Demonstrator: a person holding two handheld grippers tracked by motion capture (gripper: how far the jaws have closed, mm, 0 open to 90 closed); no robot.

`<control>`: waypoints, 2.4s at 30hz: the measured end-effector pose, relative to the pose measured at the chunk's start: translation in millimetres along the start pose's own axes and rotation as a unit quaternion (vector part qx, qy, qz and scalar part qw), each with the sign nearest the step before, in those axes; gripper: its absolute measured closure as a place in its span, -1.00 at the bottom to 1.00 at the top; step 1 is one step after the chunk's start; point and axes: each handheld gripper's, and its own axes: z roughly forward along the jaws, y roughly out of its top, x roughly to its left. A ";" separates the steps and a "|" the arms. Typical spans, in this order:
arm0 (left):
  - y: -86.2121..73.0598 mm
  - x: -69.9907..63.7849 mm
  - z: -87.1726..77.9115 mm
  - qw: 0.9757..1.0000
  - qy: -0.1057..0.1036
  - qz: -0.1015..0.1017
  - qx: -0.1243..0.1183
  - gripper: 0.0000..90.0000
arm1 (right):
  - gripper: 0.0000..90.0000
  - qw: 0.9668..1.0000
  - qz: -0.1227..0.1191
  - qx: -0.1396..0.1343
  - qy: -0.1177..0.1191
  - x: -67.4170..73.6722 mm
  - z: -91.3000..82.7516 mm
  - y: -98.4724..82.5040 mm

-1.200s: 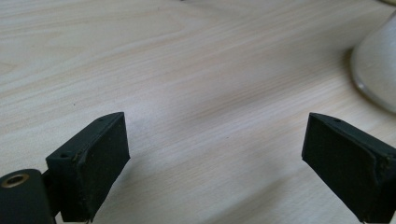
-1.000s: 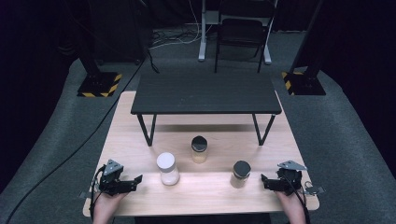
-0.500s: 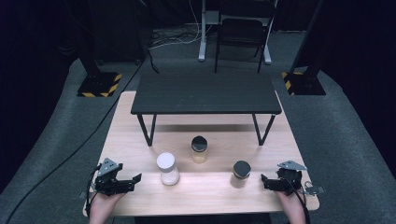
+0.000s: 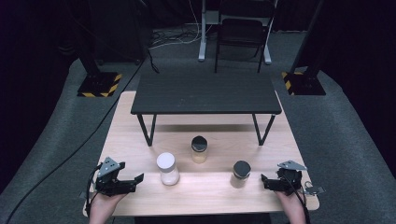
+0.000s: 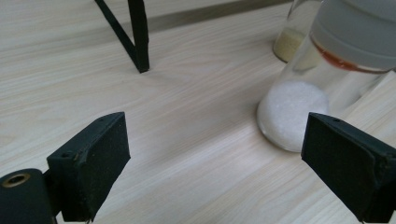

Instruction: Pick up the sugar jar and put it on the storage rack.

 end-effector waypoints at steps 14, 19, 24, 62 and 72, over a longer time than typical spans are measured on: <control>18.2 -23.3 -3.3 1.000 -0.020 0.020 -0.013 -0.83 | -0.96 1.000 0.000 0.000 0.000 0.2 -0.1 -0.1; 23.8 -30.0 -3.4 0.999 -0.029 0.027 -0.021 -0.83 | -0.96 1.000 0.000 0.000 0.000 0.1 -0.1 -0.1; 28.7 -36.4 0.0 0.999 -0.036 0.033 -0.022 -0.83 | -0.96 1.000 0.000 0.000 0.000 0.1 -0.1 -0.1; 38.2 -64.0 56.2 0.995 -0.069 0.060 -0.032 -0.67 | -0.97 1.000 -0.001 0.001 0.001 0.4 0.0 0.0; 40.6 -70.6 71.3 0.994 -0.080 0.064 -0.036 -0.49 | -0.97 1.000 -0.002 0.001 0.002 0.4 0.1 0.0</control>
